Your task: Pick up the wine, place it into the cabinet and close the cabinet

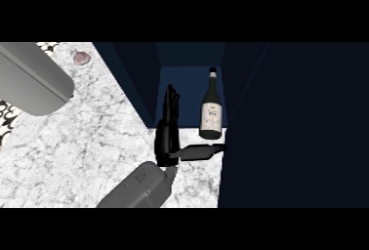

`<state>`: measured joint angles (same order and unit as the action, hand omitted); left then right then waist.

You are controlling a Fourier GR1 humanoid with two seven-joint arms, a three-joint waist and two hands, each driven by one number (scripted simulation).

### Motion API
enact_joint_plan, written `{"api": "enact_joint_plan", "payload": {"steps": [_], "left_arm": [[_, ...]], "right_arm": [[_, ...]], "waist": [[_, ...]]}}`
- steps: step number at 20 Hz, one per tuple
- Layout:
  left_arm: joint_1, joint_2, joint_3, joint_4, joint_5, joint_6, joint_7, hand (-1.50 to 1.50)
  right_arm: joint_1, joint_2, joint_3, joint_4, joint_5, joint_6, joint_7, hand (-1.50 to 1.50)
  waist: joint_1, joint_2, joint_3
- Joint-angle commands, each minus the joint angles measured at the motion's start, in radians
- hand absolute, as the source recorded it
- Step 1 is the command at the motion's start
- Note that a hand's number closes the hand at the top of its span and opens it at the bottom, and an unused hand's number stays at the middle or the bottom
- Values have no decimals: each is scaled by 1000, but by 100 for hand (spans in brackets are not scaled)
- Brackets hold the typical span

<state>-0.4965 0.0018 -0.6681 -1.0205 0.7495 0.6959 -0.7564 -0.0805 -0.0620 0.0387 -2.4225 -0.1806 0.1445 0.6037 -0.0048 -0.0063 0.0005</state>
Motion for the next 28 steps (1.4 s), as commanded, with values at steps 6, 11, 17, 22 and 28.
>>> {"api": "enact_joint_plan", "payload": {"steps": [6,11,17,22,28], "left_arm": [[240,50,-119,-383,-116,168,77,-150],[352,100,-159,-525,-198,240,103,-150],[510,223,-205,-723,-232,156,90,-150],[597,353,-231,-883,-238,114,125,-150],[700,509,-153,-973,-178,-63,85,-150]], "right_arm": [[-2,-16,-44,-136,-71,-33,82,-150],[41,-26,-55,-125,-95,10,41,-150],[67,-14,-7,-108,-102,37,32,-150],[35,-25,7,-82,-158,57,91,150],[83,-47,27,-75,-128,136,35,150]], "waist": [[8,1,0],[5,3,0],[6,3,0],[10,2,-1],[10,3,-1]]}}
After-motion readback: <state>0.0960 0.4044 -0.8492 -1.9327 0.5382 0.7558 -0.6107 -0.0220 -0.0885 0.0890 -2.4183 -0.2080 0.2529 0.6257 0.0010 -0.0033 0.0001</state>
